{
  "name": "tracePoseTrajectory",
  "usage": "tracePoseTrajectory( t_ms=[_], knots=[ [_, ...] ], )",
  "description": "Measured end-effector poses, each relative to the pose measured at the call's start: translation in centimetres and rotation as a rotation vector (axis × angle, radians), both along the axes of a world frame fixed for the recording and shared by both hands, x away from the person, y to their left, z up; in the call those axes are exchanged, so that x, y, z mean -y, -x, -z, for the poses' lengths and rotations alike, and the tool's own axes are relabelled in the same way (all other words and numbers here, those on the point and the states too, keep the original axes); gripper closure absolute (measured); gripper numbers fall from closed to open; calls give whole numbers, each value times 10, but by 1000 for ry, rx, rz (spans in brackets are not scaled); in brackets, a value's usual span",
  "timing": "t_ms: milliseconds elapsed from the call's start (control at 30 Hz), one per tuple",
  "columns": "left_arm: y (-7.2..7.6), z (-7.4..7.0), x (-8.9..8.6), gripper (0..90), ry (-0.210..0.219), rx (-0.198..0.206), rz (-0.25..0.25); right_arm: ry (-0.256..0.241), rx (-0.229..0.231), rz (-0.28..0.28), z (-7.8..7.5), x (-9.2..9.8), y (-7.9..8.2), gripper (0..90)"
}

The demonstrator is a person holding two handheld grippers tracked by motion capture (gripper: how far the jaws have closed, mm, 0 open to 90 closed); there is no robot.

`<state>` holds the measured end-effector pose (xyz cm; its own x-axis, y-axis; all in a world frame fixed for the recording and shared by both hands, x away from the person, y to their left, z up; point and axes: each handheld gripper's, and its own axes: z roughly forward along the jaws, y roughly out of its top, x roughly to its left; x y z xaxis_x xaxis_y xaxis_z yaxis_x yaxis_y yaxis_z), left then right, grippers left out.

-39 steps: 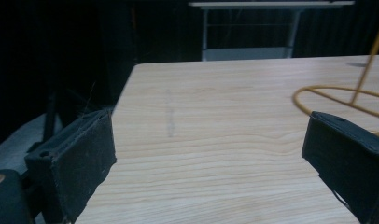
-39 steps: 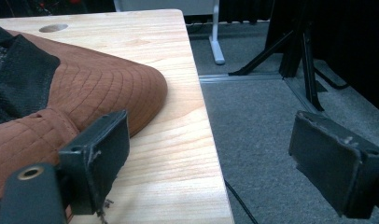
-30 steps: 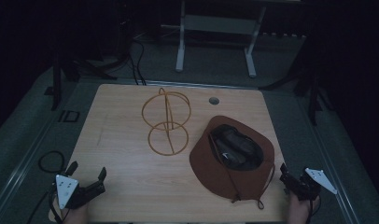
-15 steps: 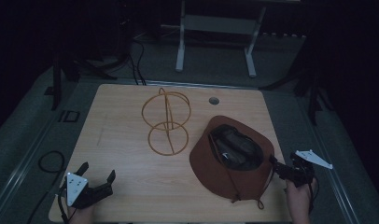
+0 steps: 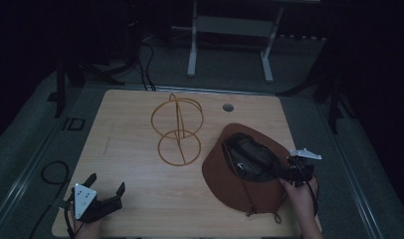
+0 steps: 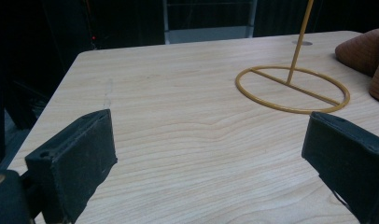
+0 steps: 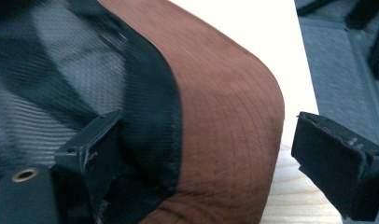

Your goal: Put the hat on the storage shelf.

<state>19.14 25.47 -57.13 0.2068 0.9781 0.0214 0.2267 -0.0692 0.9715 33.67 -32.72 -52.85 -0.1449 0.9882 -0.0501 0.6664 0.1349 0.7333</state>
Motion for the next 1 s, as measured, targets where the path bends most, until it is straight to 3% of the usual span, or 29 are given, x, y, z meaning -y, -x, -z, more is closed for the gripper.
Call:
tracePoseTrajectory(
  t_ms=[33,200,267,367,500,633,767,1000],
  knots=[
    [0,0,0,32,1,0,1,8,-10,9,3,0,-2,103],
    [-1,1,1,32,0,-7,3,-58,-50,20,9,4,-6,125],
    [-1,1,2,32,-4,-9,4,-49,-57,22,10,4,-6,125],
    [-1,1,3,32,-11,-10,5,58,-86,9,13,-1,-9,165],
    [-1,1,2,32,-11,-13,1,123,-89,4,15,-5,-10,225],
    [-2,2,2,32,-6,-18,-4,175,-65,9,14,-8,-8,379],
    [-2,2,2,33,-6,-20,-4,208,-54,6,14,-11,-9,455],
    [-3,2,1,33,-3,-23,-7,194,-25,-6,9,-8,-9,556]
  ],
)
